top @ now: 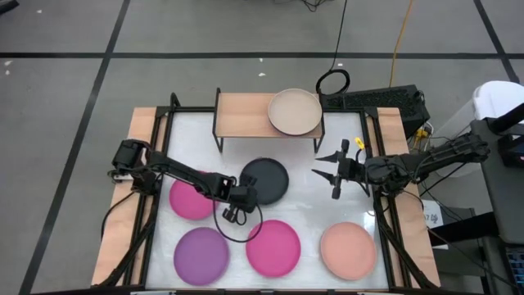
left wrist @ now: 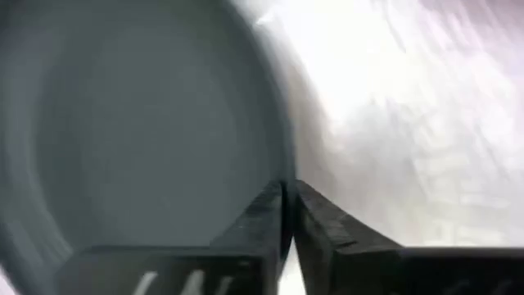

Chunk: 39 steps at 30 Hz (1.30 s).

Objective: Place and stack plates onto a shelf
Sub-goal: Stack the black plate on top of the dark white plate on the shelf

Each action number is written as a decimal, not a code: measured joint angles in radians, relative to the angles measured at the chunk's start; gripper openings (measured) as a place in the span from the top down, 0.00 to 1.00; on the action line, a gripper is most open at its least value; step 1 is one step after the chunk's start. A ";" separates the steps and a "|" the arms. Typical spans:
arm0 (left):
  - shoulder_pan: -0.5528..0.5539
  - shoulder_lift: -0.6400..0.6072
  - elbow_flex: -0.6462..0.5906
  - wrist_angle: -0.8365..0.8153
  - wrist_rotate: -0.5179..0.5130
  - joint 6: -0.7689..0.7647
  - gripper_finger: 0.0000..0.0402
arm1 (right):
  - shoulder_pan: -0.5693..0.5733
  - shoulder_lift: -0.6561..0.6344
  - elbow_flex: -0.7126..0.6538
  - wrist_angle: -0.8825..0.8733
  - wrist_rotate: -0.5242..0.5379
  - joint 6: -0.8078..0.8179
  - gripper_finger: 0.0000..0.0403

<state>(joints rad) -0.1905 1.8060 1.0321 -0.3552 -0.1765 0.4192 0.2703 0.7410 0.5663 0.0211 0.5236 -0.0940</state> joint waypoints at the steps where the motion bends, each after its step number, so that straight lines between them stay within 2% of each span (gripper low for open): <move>1: 0.000 -0.004 0.000 0.005 -0.001 0.002 0.97 | 0.000 0.000 0.000 0.003 0.000 0.000 0.61; 8: -0.002 -0.055 0.007 0.015 0.011 0.002 0.97 | 0.000 0.000 0.000 0.007 0.000 0.000 0.61; 17: 0.006 -0.203 0.060 -0.013 0.007 -0.027 0.97 | 0.000 -0.029 -0.001 0.056 -0.004 -0.025 0.61; 23: 0.010 -0.273 0.109 -0.018 -0.044 0.094 0.97 | 0.007 -0.071 0.000 0.086 -0.003 -0.052 0.61; 31: 0.077 -0.272 0.229 0.001 -0.061 0.276 0.97 | 0.028 -0.120 0.000 0.081 -0.005 -0.071 0.61; 39: 0.170 -0.272 0.292 0.012 -0.056 0.359 0.97 | 0.069 -0.148 0.000 0.080 -0.003 -0.094 0.61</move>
<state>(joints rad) -0.0208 1.5341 1.3244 -0.3436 -0.2320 0.7786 0.3389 0.5931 0.5659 0.1010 0.5209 -0.1883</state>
